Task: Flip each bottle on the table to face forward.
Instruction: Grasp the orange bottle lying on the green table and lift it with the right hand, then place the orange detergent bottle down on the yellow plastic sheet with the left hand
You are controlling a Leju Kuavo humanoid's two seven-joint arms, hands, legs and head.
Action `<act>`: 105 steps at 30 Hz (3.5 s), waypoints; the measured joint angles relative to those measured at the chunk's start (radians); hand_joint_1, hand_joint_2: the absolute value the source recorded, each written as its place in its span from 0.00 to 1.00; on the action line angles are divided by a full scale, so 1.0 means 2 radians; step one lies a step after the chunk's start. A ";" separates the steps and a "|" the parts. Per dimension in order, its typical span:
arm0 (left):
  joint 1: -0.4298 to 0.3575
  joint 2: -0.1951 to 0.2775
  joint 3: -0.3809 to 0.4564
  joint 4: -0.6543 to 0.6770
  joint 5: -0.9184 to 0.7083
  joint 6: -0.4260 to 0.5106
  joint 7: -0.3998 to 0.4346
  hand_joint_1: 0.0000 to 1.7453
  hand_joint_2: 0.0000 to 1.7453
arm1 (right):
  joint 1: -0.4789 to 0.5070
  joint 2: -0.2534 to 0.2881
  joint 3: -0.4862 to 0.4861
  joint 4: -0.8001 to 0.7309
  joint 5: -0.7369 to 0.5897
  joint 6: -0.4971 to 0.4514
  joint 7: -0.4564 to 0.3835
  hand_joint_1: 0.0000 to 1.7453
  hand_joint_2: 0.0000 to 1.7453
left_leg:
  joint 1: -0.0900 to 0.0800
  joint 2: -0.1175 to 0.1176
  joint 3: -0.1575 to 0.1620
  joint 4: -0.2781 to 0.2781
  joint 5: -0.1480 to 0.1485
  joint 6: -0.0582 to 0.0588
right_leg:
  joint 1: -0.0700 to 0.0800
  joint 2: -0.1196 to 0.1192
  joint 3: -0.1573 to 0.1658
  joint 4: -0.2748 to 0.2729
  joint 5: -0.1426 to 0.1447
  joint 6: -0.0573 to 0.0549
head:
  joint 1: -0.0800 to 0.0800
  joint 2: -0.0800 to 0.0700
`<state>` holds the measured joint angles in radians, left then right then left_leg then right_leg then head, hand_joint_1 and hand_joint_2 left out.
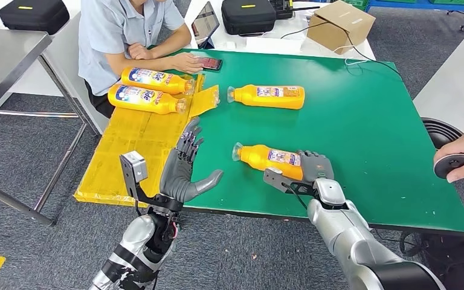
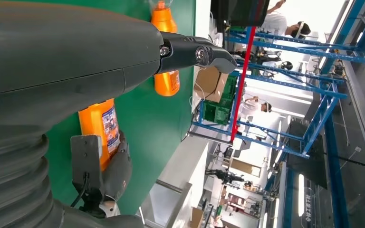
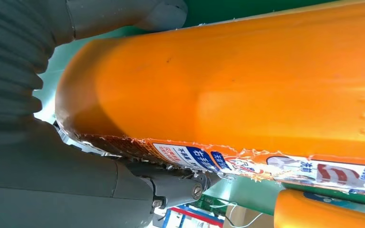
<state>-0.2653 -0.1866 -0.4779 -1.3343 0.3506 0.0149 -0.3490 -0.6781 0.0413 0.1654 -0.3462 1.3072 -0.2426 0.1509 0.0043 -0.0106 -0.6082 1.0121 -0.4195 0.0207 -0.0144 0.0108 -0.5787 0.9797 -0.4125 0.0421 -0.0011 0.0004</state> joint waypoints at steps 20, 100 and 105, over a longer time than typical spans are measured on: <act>0.018 0.000 0.009 -0.001 -0.057 0.093 -0.032 0.00 1.00 | 0.041 0.040 -0.085 -0.007 -0.229 -0.086 -0.297 1.00 1.00 | 0.001 0.002 -0.001 0.000 -0.001 -0.001 | 0.001 0.001 -0.001 0.000 0.000 0.000 | 0.000 0.000; 0.056 0.013 -0.023 -0.018 0.035 -0.050 0.006 0.00 1.00 | 0.231 0.087 0.189 -0.322 -0.451 -0.070 -0.361 1.00 1.00 | 0.000 0.000 -0.007 0.000 0.000 -0.001 | 0.000 0.000 -0.008 0.001 0.000 -0.001 | 0.000 0.000; 0.049 0.012 -0.023 -0.011 0.051 -0.060 0.009 0.00 1.00 | 0.227 0.089 0.196 -0.322 -0.459 -0.067 -0.370 1.00 1.00 | 0.000 0.000 -0.007 0.000 0.000 -0.001 | 0.000 0.000 -0.007 0.001 0.000 -0.001 | 0.000 0.000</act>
<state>-0.1666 -0.1625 -0.5240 -1.3565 0.4529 -0.1042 -0.3306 -0.2235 0.2188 0.5564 -0.9910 0.3895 -0.3760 -0.5899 0.0050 -0.0098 -0.6226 1.0117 -0.4204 0.0187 -0.0140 0.0112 -0.5937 0.9820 -0.4135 0.0409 -0.0010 0.0004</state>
